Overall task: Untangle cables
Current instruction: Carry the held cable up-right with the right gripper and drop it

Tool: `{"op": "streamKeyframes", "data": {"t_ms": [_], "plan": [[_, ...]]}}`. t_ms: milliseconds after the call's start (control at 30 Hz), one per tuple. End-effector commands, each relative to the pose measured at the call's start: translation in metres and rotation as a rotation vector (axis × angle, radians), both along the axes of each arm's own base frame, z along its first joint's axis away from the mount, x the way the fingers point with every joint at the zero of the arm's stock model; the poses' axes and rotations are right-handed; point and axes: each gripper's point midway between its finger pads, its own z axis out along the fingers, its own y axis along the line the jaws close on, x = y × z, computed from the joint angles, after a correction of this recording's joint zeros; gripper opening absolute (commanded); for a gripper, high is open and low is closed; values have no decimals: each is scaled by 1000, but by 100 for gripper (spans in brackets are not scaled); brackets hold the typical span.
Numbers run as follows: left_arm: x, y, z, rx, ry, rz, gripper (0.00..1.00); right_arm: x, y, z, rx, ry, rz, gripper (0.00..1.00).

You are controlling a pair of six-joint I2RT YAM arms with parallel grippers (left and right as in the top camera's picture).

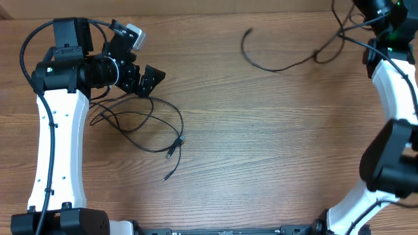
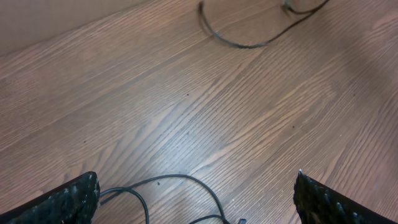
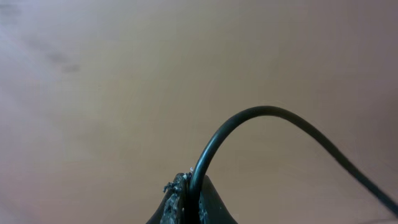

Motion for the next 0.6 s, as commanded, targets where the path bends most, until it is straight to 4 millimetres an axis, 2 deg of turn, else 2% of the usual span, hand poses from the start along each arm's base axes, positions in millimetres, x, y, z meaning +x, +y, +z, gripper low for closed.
{"op": "streamKeyframes", "data": {"t_ms": [0,100,200,367,567], "plan": [[-2,-3,8,-2,-19,-3,100,12,-45,-33,-58,14,-118,4],[-2,-3,8,-2,-19,-3,100,18,-85,-68,-51,45,-212,4],[-2,-3,8,-2,-19,-3,100,18,-126,-94,-50,41,-307,4],[-2,-3,8,-2,-19,-3,100,6,-187,-117,-53,15,-448,4],[-2,-3,8,-2,-19,-3,100,-28,-259,-140,-155,64,-569,5]]}}
